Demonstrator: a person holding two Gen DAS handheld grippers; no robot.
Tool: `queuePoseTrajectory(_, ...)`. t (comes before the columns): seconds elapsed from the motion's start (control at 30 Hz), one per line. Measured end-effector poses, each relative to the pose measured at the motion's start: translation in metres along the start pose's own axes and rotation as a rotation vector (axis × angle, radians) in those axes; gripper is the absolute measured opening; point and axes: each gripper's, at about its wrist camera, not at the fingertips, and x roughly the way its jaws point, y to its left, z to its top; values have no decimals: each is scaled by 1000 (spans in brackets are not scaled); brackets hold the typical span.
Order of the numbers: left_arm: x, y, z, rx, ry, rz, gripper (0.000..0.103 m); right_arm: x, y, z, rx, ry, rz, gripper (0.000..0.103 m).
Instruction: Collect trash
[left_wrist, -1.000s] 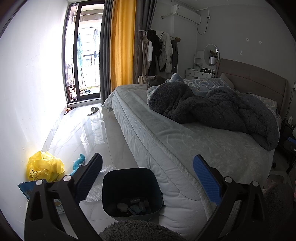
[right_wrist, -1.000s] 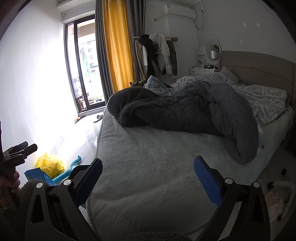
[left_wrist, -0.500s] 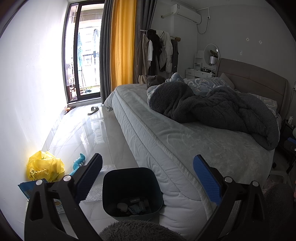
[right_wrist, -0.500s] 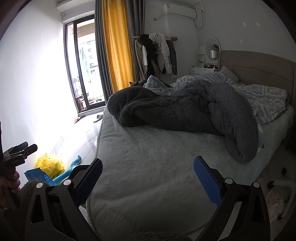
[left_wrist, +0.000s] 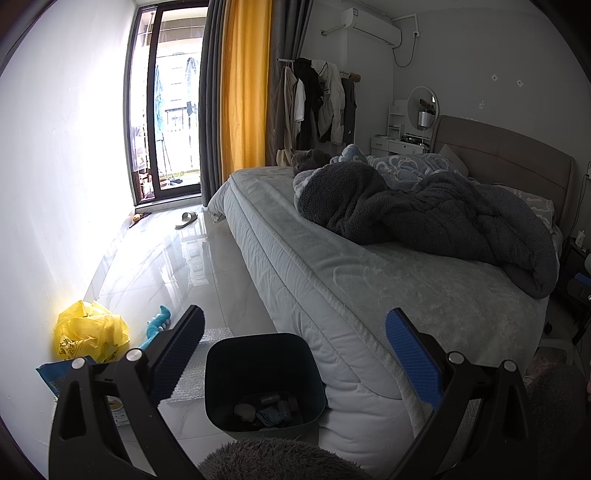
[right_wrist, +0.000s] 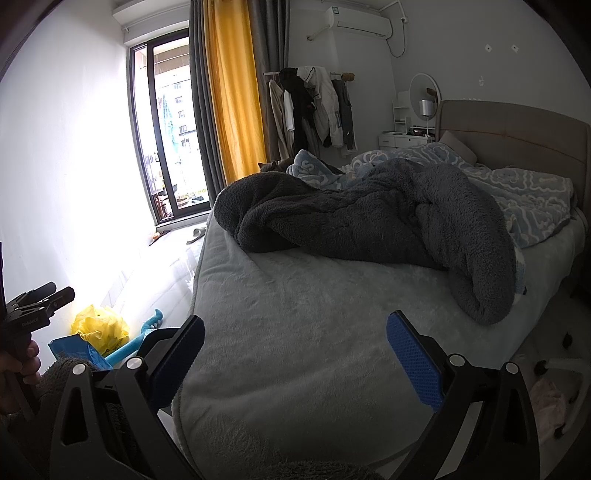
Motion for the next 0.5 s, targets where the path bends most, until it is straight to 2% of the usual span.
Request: queuePoseTrajectory(0.5, -4, 1, -5, -4, 4, 2, 100, 0, 1, 0, 1, 0, 0, 100)
